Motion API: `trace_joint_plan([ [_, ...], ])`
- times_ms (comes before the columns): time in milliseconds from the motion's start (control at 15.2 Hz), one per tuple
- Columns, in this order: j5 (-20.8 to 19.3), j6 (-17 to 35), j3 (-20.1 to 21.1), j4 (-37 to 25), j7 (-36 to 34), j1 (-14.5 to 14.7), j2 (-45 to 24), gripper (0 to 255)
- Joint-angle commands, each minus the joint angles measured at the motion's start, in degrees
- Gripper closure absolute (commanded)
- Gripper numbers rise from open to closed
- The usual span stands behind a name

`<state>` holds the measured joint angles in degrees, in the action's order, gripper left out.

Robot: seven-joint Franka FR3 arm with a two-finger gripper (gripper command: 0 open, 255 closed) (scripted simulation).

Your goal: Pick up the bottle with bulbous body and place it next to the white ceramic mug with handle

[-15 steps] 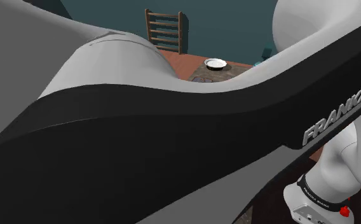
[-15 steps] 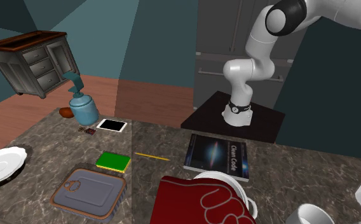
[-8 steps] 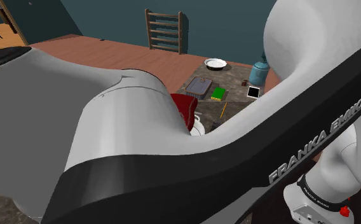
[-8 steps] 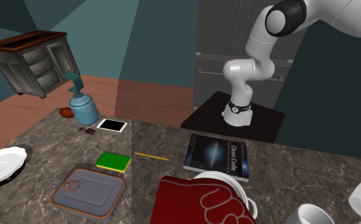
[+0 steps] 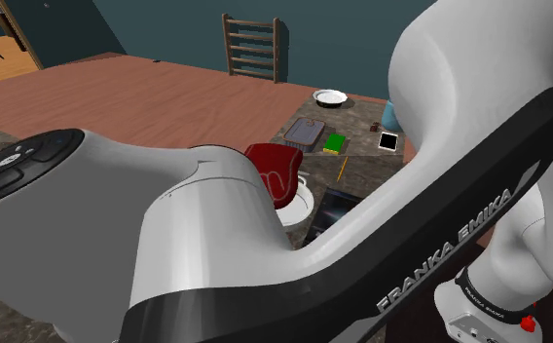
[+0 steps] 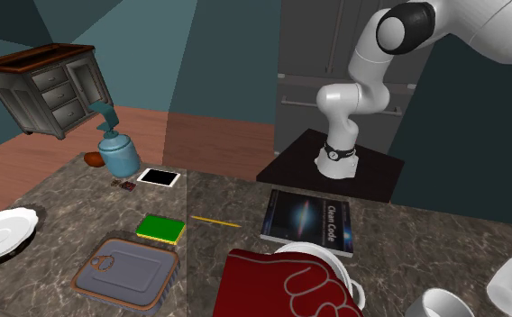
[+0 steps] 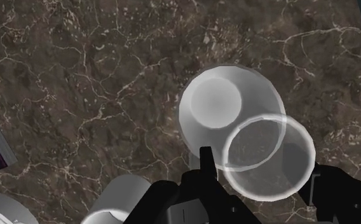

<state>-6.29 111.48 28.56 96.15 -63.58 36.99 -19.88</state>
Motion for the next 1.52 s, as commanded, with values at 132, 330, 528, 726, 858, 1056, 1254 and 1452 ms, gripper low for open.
trace_joint_plan([
  [132,0.0,0.2,0.0,0.1,0.0,0.0,0.0,255],
  [330,0.0,0.2,0.0,0.1,0.0,0.0,0.0,0],
  [528,0.0,0.2,0.0,0.1,0.0,0.0,0.0,0],
  [726,0.2,-1.6,0.1,-1.3,0.2,-0.1,0.4,0],
  [858,0.6,-5.2,0.2,-4.4,0.4,-0.1,1.0,0],
  [1056,0.7,-6.7,0.3,-5.7,0.5,-0.1,1.2,0],
  [1254,0.7,-6.7,0.3,-5.7,0.5,0.0,1.1,0],
  [1452,0.7,-6.7,0.3,-5.7,0.5,0.0,1.1,0],
])
